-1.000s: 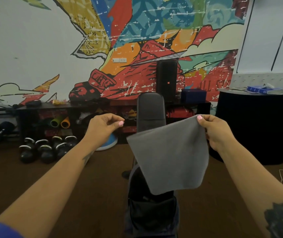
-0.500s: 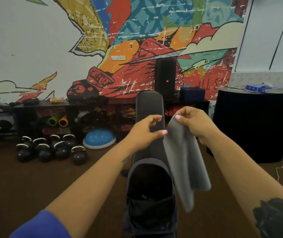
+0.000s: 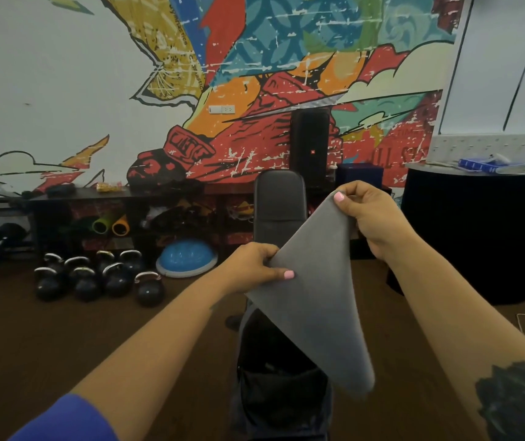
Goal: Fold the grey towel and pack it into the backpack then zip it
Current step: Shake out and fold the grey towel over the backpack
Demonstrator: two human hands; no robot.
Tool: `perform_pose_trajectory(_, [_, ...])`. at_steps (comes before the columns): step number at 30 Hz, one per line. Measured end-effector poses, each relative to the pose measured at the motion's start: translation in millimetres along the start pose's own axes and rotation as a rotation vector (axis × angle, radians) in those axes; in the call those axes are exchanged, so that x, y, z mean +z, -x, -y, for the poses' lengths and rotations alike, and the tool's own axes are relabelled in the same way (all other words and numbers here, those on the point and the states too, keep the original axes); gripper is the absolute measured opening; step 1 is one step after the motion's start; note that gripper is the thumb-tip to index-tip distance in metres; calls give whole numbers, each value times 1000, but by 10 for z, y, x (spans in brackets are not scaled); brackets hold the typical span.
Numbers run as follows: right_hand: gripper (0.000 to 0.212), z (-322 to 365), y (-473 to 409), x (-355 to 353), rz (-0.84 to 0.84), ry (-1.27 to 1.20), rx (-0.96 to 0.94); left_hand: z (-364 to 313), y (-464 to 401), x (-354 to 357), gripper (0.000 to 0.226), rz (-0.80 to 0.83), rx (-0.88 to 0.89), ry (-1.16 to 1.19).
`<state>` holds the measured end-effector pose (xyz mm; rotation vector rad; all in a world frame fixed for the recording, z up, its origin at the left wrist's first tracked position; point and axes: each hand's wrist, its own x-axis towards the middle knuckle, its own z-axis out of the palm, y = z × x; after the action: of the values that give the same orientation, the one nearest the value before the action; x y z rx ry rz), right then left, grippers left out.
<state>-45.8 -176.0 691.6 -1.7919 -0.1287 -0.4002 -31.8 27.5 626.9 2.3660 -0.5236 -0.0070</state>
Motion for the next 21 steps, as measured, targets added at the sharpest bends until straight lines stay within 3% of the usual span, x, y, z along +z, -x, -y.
perform_pose_trajectory(6, [10, -38, -35, -108, -121, -17, 31, 313, 107, -63, 32, 91, -107, 36])
perform_pose_trajectory(9, [13, -79, -32, -147, -183, -32, 51, 393, 126, -151, 28, -80, -120, 178])
perform_pose_trajectory(14, [19, -161, 21, -165, -267, -57, 84, 320, 151, -286, 13, -436, -80, 739])
perform_pose_trajectory(16, [20, -198, 43, -164, -277, -67, 93, 283, 150, -331, 6, -481, -80, 784])
perform_pose_trajectory(21, [19, -255, 81, -165, -287, -78, 96, 220, 147, -412, 16, -563, -73, 764])
